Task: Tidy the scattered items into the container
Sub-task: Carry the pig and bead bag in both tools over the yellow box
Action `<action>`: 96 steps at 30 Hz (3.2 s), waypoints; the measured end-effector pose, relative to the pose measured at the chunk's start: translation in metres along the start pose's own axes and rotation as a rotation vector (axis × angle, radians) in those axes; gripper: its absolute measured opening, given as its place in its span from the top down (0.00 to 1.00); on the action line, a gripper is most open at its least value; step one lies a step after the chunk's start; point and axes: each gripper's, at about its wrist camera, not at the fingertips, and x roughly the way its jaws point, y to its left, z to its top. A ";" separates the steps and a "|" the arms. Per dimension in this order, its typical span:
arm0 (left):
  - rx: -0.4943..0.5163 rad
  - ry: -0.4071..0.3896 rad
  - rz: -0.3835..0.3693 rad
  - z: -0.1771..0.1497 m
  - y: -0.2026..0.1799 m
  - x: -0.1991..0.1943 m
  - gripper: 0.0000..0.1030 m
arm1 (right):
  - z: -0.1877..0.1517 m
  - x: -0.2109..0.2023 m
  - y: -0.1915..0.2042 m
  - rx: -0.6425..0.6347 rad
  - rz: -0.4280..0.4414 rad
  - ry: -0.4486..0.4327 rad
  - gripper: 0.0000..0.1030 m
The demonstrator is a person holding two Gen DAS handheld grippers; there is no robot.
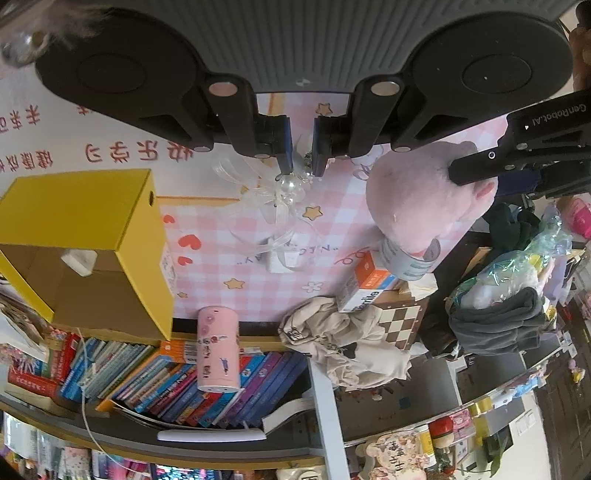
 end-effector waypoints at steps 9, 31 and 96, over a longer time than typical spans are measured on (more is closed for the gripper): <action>0.025 0.013 -0.068 -0.001 -0.016 0.004 0.59 | -0.012 -0.018 -0.017 0.049 -0.060 -0.002 0.90; 0.123 0.028 -0.216 0.017 -0.082 0.029 0.60 | -0.031 -0.064 -0.080 0.139 -0.150 -0.026 0.90; 0.151 -0.072 -0.073 0.161 -0.248 0.196 0.62 | 0.133 -0.015 -0.307 -0.117 -0.007 -0.178 0.90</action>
